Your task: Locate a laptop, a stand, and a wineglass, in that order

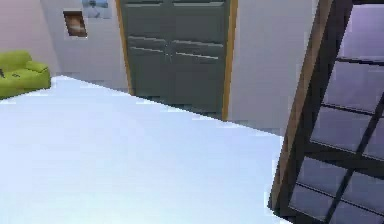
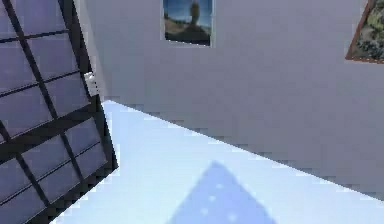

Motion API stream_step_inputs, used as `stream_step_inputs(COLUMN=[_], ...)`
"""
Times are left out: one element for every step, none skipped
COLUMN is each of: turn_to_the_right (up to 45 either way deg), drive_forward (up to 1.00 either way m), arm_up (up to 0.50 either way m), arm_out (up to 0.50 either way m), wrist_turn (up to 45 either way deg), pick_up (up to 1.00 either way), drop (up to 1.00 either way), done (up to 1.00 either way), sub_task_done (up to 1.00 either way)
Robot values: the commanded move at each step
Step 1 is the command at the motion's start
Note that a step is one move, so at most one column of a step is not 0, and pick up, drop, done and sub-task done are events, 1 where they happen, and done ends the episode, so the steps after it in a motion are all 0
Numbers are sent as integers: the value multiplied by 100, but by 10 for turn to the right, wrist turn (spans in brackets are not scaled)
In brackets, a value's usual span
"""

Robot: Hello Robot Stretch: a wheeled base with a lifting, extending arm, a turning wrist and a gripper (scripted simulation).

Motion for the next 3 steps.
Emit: stream_step_inputs(turn_to_the_right=[300, 0, -450], drive_forward=[0, 15, 0], arm_up=[0, 0, 0], arm_out=[0, 0, 0], wrist_turn=[0, 0, 0], pick_up=[0, 0, 0], drop=[0, 0, 0], done=[0, 0, 0], sub_task_done=[0, 0, 0])
